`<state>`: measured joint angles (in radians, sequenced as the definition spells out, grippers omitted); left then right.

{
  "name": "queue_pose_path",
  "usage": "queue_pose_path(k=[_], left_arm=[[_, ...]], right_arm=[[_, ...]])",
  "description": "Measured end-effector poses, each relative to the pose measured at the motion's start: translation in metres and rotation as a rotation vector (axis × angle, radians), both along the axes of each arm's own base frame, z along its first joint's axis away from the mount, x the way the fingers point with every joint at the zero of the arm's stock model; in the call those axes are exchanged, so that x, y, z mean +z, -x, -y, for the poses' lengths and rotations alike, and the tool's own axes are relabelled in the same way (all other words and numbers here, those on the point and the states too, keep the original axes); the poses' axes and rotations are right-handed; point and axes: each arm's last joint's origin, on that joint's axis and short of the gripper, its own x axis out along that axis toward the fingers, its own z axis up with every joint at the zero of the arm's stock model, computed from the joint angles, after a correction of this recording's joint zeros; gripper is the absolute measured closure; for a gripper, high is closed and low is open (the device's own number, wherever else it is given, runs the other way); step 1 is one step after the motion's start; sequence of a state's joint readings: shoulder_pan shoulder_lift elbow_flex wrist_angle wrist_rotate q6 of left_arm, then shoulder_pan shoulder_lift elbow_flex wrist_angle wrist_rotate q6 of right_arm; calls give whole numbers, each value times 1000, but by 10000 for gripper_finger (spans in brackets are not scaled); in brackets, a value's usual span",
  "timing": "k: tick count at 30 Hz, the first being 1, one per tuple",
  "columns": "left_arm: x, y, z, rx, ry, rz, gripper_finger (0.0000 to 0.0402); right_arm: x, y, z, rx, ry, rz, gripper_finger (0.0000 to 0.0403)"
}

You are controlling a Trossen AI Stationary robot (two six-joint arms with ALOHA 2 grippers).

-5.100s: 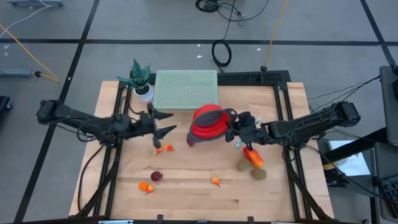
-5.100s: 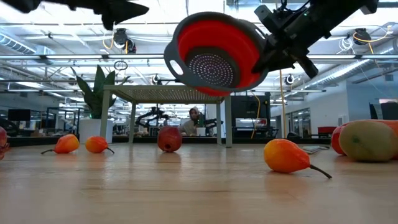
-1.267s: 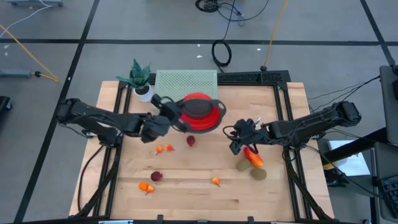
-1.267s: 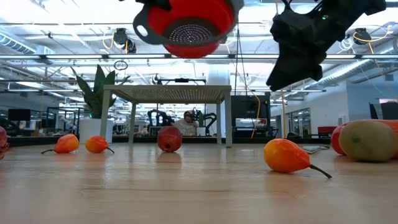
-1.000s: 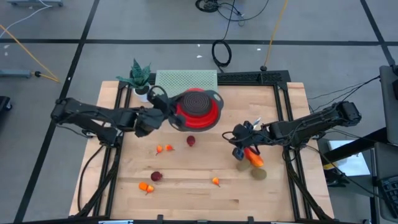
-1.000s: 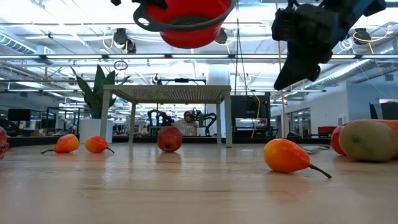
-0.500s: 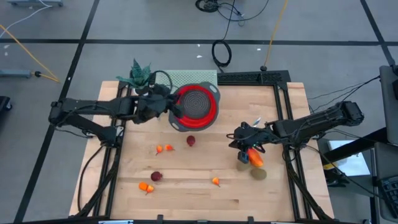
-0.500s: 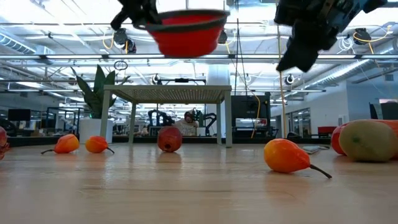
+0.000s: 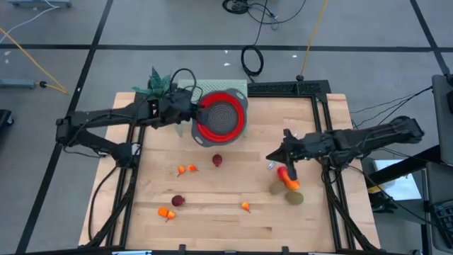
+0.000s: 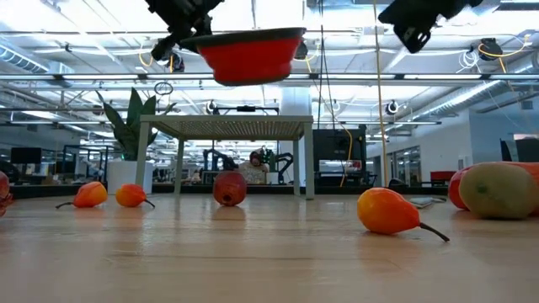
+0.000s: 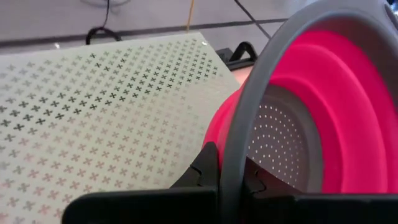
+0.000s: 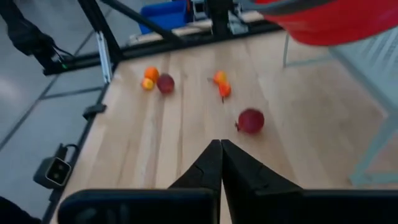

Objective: Pick & Place Fruit
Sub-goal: Put the red strainer bowl on the shelf

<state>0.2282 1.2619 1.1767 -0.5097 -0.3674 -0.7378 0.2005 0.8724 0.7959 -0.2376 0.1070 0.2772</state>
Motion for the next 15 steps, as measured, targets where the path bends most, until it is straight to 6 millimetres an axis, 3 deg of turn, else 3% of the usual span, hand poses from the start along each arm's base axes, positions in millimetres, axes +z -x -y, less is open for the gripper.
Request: queue_pose_path(k=[4, 15], left_arm=[[1, 6, -11, -17, 71, -23, 401], [18, 27, -38, -41, 225, -52, 402]], right_arm=[[-1, 15, 3, 1, 2, 42, 403], [-32, 51, 11, -30, -68, 211, 403]])
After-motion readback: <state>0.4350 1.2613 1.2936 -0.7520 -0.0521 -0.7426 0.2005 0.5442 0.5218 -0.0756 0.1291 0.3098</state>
